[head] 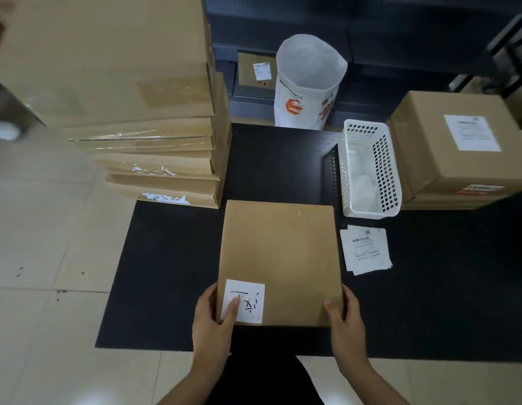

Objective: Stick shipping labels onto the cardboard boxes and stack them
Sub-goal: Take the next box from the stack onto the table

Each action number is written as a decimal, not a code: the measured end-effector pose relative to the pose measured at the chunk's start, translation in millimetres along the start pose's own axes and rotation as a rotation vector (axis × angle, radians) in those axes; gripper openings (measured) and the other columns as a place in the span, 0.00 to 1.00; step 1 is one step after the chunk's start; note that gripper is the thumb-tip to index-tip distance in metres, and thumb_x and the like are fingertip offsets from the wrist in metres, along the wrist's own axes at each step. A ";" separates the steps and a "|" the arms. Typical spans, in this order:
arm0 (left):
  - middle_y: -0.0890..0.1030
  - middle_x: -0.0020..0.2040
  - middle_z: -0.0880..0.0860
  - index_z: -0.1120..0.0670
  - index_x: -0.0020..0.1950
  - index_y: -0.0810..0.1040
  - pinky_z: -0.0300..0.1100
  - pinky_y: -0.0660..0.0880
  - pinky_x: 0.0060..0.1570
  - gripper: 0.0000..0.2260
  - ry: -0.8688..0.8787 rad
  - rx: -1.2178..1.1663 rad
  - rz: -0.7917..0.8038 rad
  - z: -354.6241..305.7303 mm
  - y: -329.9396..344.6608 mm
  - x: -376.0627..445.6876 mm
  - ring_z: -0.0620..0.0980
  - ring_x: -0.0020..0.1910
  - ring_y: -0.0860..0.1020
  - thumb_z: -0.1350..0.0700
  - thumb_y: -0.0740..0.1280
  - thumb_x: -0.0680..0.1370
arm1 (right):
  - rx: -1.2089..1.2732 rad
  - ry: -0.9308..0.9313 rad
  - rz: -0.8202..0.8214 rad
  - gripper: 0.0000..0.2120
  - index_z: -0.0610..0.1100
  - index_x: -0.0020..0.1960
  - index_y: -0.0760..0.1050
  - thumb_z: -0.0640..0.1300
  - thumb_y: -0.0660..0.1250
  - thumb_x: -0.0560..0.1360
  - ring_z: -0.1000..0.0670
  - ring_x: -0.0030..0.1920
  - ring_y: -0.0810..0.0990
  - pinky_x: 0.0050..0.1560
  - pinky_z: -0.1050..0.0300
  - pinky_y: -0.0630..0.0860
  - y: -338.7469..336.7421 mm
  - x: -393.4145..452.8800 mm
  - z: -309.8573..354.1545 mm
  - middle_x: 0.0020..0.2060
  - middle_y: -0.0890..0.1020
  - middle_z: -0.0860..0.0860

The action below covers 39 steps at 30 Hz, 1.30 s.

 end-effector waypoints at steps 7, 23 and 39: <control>0.76 0.58 0.47 0.48 0.63 0.69 0.36 0.75 0.49 0.19 0.065 0.086 0.103 -7.8 -2.9 10.7 0.43 0.55 0.77 0.53 0.71 0.75 | -0.072 -0.004 0.034 0.24 0.50 0.72 0.63 0.46 0.65 0.78 0.51 0.61 0.73 0.61 0.52 0.72 -5.5 -2.3 1.5 0.62 0.74 0.53; 0.74 0.65 0.54 0.56 0.64 0.75 0.43 0.60 0.67 0.17 0.882 0.933 0.312 -115.4 137.4 8.1 0.54 0.66 0.72 0.58 0.65 0.76 | -0.339 -0.067 -0.203 0.14 0.40 0.63 0.74 0.41 0.66 0.78 0.48 0.55 0.77 0.56 0.54 0.76 -88.5 91.9 25.2 0.60 0.73 0.45; 0.76 0.57 0.54 0.56 0.58 0.76 0.48 0.70 0.62 0.12 0.896 1.327 0.494 -117.5 290.6 8.1 0.54 0.58 0.74 0.56 0.62 0.77 | -0.429 0.074 -0.032 0.15 0.43 0.59 0.72 0.42 0.69 0.75 0.48 0.52 0.77 0.46 0.56 0.75 -127.9 175.5 4.8 0.54 0.76 0.45</control>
Point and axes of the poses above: each hand's wrist, its own x-axis towards the middle knuckle, its own y-axis out of the palm, z = x × y, the point moved 4 cm from there along x, towards the middle knuckle
